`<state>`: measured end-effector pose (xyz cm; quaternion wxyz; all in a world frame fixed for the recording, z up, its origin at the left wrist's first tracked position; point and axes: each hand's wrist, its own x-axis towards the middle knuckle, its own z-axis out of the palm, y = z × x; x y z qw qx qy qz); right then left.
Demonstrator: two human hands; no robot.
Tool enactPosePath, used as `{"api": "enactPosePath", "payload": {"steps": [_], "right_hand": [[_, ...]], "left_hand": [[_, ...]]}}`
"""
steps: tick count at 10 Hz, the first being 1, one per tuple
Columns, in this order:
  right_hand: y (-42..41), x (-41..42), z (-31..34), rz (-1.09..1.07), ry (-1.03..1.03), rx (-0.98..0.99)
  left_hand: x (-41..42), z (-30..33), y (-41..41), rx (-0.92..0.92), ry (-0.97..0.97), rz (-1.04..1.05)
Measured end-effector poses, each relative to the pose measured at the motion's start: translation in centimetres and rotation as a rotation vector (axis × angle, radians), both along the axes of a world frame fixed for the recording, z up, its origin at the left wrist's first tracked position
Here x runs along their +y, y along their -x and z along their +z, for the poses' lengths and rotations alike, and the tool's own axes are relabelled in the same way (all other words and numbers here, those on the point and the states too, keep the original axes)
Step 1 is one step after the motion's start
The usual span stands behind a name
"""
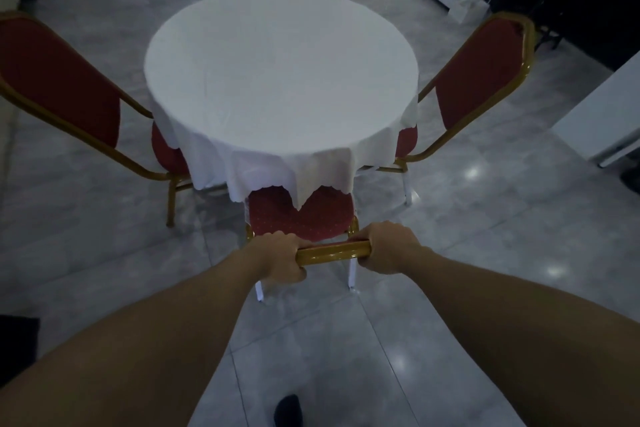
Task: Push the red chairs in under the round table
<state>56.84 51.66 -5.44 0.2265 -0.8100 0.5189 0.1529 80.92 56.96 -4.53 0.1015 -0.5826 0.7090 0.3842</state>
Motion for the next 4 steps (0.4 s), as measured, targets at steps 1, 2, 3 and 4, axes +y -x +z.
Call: {"api": "enactPosePath", "payload": {"steps": [1,2,3,4], "right_hand": [[0.4,-0.5,0.9,0.019,-0.113,-0.058],[0.7,-1.4,2.3,0.055,-0.22,-0.124],[0.3,-2.7,4.3,0.128,-0.212,-0.114],[-1.1,-4.6,6.8,0.161,-0.171,-0.135]], "left_hand": [[-0.1,0.8,0.2,0.02,-0.102,0.038],[-0.1,1.2,0.4,0.036,-0.129,0.124],[0.3,2.8,0.5,0.032,-0.105,0.236],[0.6,5.4,1.0,-0.006,-0.02,0.341]]}}
